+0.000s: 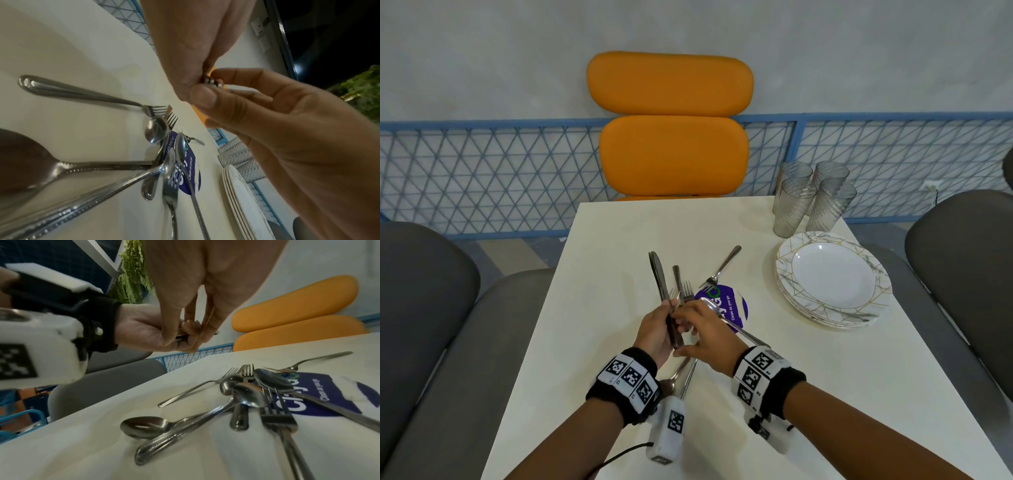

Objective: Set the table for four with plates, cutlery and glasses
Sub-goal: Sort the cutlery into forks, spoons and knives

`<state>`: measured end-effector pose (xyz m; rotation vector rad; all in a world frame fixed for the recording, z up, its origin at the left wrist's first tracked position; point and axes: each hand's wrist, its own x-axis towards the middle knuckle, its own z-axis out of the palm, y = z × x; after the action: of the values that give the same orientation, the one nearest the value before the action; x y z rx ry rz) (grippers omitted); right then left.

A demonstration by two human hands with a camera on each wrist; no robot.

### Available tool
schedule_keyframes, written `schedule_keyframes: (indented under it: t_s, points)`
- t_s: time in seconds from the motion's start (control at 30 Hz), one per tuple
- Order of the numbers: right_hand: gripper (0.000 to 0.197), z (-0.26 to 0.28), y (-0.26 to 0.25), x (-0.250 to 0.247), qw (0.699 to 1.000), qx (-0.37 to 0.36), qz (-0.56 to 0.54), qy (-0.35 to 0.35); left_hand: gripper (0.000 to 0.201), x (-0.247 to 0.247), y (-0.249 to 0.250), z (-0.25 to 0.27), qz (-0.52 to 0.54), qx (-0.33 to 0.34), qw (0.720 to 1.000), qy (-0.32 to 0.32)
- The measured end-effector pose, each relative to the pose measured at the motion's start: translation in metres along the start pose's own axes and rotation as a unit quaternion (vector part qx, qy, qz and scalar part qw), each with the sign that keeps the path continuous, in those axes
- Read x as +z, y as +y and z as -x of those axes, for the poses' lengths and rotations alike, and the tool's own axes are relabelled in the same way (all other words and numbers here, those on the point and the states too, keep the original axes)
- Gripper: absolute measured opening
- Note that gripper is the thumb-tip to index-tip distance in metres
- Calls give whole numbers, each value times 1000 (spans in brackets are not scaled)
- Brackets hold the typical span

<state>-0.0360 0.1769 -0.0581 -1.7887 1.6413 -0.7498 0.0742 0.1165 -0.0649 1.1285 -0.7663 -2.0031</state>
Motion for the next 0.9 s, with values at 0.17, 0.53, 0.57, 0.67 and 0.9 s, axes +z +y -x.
schedule_keyframes:
  t_s: [0.17, 0.53, 0.57, 0.67, 0.9]
  points:
    - [35, 4, 2, -2, 975, 168, -144, 30, 23, 12, -2, -8, 33, 8, 999, 23]
    - [20, 2, 10, -32, 974, 218, -21, 52, 26, 49, -28, -16, -53, -10, 999, 10]
    - [19, 2, 12, -33, 974, 222, -10, 48, 26, 51, -31, -17, -63, -17, 998, 11]
    - [19, 3, 18, -38, 968, 248, -1, 32, 24, 57, -36, -19, -79, -22, 997, 8]
    - [22, -1, 30, -52, 954, 298, 18, 12, 32, 74, -48, -28, -108, -35, 994, 6]
